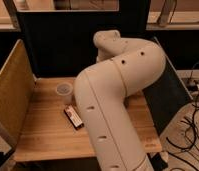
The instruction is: Stand the bottle upright
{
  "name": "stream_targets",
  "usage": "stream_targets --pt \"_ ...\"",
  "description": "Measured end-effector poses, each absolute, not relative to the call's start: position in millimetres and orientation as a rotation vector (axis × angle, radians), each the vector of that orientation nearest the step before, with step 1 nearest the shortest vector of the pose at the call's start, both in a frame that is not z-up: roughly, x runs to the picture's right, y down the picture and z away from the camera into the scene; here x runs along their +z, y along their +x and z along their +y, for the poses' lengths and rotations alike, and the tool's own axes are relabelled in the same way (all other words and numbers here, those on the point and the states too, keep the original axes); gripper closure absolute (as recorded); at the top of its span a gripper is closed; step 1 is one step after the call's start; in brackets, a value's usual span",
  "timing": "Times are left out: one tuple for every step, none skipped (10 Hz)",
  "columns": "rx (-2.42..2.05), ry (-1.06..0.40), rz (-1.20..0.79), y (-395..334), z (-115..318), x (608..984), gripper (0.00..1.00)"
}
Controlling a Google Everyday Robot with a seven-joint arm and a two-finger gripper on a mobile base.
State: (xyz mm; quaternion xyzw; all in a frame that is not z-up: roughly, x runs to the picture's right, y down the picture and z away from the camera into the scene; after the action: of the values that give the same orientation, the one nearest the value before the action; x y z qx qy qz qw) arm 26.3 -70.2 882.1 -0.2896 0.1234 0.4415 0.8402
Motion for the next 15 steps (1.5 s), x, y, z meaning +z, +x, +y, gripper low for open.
stream_targets --pt "1.007 -0.607 0.249 7 -71 888 0.20" --pt "1.058 -0.603 0.239 -3 -73 891 0.20" --pt "1.104 -0.599 0.231 -11 -74 893 0.20" --pt "1.135 -0.597 0.226 -17 -76 895 0.20" --pt "1.138 -0.597 0.225 -17 -76 895 0.20" --pt "1.138 -0.596 0.226 -16 -76 895 0.20" --pt "1.126 -0.597 0.228 -15 -75 895 0.20" --pt "1.084 -0.607 0.230 -14 -71 894 0.20" --pt "1.024 -0.622 0.231 -14 -65 894 0.20" --pt "0.934 -0.650 0.236 -20 -53 895 0.20" --pt "0.844 -0.676 0.241 -30 -40 898 0.20" --pt "0.796 -0.693 0.246 -38 -31 901 0.20" --pt "0.767 -0.705 0.254 -42 -24 904 0.20" --pt "0.749 -0.718 0.269 -50 -16 910 0.20" --pt "0.758 -0.717 0.285 -54 -13 915 0.20"
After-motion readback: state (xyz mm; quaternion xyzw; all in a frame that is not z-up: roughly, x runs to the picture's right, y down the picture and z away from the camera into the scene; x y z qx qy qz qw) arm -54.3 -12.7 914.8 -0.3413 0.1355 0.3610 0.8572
